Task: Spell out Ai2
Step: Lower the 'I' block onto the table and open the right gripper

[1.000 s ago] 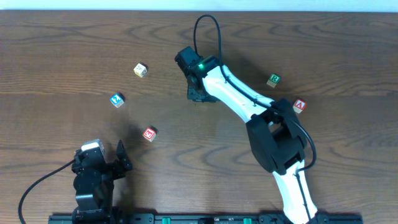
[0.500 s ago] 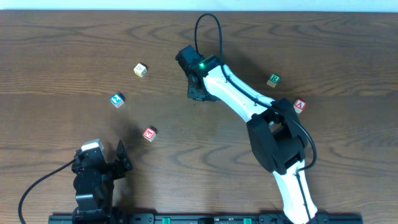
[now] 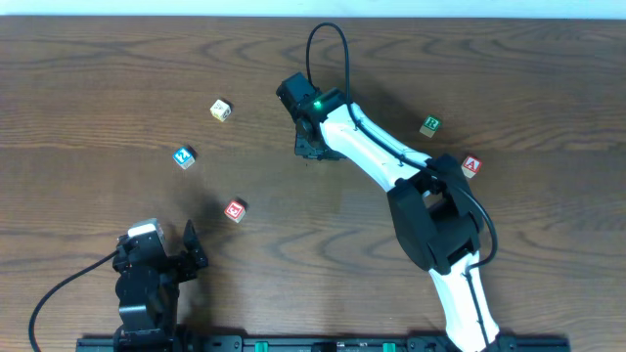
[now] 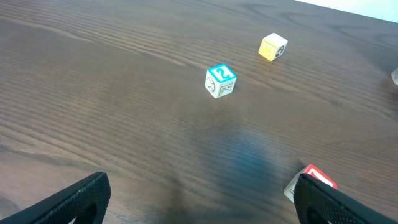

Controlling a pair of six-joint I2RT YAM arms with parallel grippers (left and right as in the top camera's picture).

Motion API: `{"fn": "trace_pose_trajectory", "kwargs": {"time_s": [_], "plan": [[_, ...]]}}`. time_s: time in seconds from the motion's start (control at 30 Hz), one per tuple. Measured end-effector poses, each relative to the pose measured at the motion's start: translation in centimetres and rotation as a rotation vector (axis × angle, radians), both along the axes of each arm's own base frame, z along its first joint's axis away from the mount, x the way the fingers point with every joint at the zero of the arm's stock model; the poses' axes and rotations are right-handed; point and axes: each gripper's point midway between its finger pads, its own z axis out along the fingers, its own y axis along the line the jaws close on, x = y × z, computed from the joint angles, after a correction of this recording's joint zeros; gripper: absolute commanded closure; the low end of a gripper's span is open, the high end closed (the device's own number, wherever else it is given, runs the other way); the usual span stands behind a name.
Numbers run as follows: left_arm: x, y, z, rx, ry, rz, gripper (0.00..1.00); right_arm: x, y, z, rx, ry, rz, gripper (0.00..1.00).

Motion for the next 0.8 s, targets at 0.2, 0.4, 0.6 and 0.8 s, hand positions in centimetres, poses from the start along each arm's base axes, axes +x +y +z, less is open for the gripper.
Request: {"fn": "trace_pose_trajectory", "kwargs": {"time_s": [0.2,0.4,0.6,0.8], "plan": [[0.0,0.0,0.01,0.0,0.0,0.0,0.05,-0.41,-0.29,-0.68,-0.008,0.012,0.0,0.83],[0.0,0.0,0.01,0.0,0.0,0.0,0.05,-0.2,-0.11,-0.67,-0.001,0.003,0.001,0.78],[0.0,0.0,0.0,0.0,0.0,0.0,0.05,0.1,0.14,-0.61,0.01,-0.009,0.001,0.68],[0.0,0.0,0.0,0.0,0.0,0.0,0.05,0.1,0.23,-0.6,0.012,-0.01,0.002,0.55]]}}
